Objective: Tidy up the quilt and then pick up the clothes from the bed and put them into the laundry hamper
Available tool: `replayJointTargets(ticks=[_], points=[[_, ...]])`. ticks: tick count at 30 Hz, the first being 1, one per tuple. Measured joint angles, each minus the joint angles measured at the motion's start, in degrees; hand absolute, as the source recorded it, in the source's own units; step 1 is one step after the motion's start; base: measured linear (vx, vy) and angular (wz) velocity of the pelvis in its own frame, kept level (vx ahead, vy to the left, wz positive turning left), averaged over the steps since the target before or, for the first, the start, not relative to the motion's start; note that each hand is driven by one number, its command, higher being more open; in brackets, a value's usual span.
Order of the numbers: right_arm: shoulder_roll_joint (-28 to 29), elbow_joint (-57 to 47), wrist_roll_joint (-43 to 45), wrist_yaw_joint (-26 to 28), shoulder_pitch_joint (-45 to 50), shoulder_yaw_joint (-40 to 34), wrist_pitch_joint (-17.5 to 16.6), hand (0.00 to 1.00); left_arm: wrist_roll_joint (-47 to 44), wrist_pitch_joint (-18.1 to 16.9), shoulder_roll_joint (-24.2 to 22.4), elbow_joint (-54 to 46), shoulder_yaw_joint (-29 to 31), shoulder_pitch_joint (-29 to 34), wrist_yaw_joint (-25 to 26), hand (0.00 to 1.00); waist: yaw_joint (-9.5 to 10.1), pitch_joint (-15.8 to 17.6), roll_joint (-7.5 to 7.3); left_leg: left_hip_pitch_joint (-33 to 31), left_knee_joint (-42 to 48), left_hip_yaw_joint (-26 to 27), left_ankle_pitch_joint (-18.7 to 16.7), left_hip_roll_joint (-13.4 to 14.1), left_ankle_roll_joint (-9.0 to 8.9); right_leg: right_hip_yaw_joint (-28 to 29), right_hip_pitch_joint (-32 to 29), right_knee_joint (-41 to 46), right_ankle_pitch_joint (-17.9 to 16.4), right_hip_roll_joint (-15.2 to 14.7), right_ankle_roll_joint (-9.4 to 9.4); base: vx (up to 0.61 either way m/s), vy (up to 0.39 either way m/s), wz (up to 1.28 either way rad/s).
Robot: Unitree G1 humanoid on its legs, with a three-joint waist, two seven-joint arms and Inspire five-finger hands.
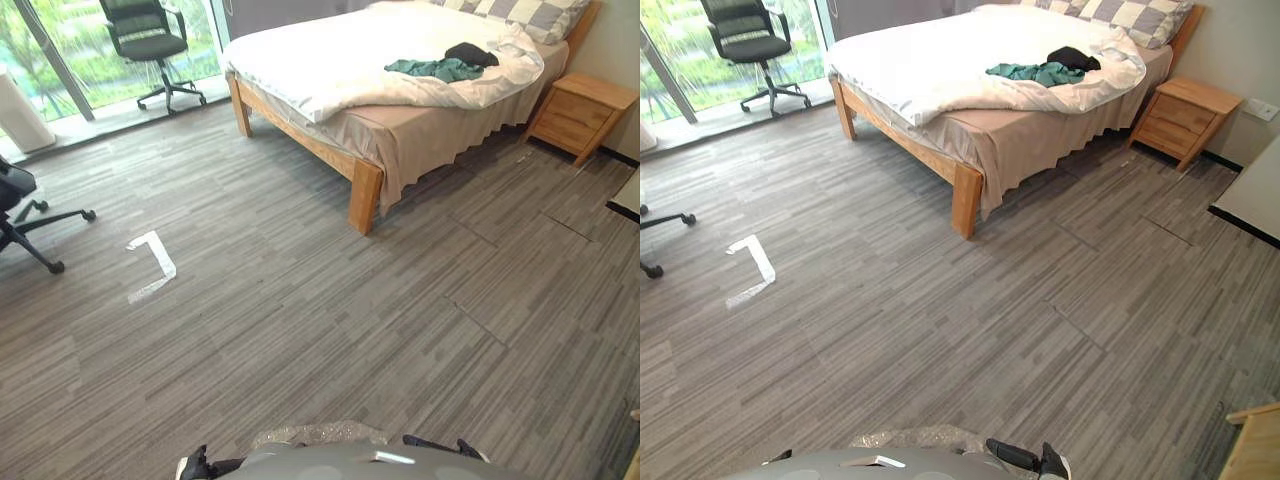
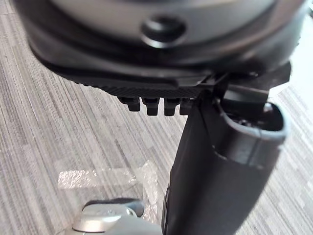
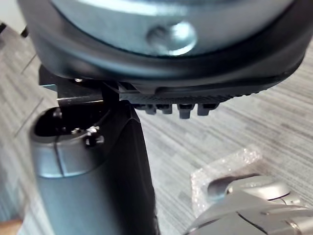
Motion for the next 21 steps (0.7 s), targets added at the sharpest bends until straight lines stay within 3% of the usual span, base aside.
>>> replayJointTargets(ticks=[4, 17, 21], points=[[0.7, 1.3, -0.4, 0.0, -0.8, -1.9, 0.0, 1.00, 0.5, -0.1, 0.4, 0.3, 0.0, -0.8, -0.2, 1.00, -0.49, 2.3, -0.50, 5.7, -7.0, -0.3, 2.9, -1.3, 0.58, -1.2, 3.8, -2.7, 0.2, -0.8, 0.29, 0.12, 0.053, 0.10], [0.7, 1.5, -1.0, 0.0, -2.7, -2.5, -0.2, 1.00, 5.0, -0.3, 0.6, 0.4, -1.6, -2.8, -0.2, 1.00, -1.34, 4.2, -0.21, 9.4, -10.1, 0.1, 3.1, -1.4, 0.38, -1.9, 6.1, -3.2, 0.1, -0.9, 1.88, 0.02, 0.003, -0.01], [1.2, 0.9, -0.9, 0.0, -3.2, -2.9, -0.2, 1.00, 4.9, -0.3, 1.8, 0.4, -4.2, -4.8, -0.3, 1.00, -1.31, 6.1, -1.16, 7.9, -10.1, 2.1, 2.3, -1.5, 0.40, -2.1, -0.8, 7.4, -5.2, -1.9, 2.10, -0.10, -0.047, -0.17]])
